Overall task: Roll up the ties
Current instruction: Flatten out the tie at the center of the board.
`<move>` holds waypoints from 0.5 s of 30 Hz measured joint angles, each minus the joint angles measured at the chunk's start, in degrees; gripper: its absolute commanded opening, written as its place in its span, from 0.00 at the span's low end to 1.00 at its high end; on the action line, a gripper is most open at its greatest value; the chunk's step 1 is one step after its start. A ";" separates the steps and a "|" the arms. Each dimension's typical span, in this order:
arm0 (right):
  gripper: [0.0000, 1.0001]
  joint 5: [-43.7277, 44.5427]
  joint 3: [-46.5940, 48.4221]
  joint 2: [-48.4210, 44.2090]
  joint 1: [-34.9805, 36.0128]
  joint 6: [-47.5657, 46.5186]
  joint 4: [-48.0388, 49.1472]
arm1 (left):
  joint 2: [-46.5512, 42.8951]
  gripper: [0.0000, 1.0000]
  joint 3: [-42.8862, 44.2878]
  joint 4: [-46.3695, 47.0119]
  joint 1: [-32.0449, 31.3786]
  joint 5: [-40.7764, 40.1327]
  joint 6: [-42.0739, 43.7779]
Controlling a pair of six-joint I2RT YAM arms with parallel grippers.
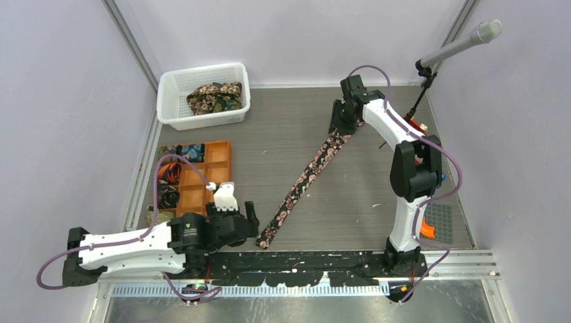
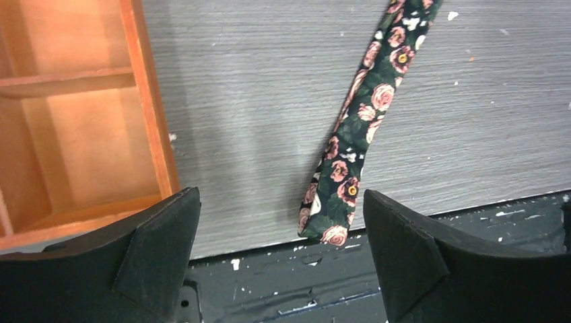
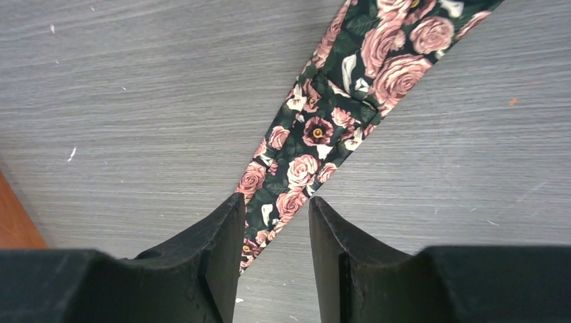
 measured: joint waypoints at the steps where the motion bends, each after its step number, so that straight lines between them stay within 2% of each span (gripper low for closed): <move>1: 0.45 0.39 -0.07 -0.90 0.15 0.02 0.04 | -1.22 0.94 -1.25 1.42 0.00 -0.15 1.38; 4: 0.45 3.52 0.55 -2.29 0.42 -0.07 -0.22 | -3.23 0.96 -3.32 6.14 0.00 -0.50 6.45; 7: 0.45 7.45 3.65 -1.27 0.31 -0.11 -1.99 | -0.46 1.00 -3.23 11.54 0.02 -0.85 11.93; 11: 0.45 13.00 13.62 4.39 -0.24 -0.02 -5.35 | 10.69 1.00 1.51 15.50 2.19 0.83 20.48; 15: 0.45 15.93 23.76 11.65 -1.55 0.33 -8.17 | 22.95 1.00 7.85 20.26 9.49 7.74 27.65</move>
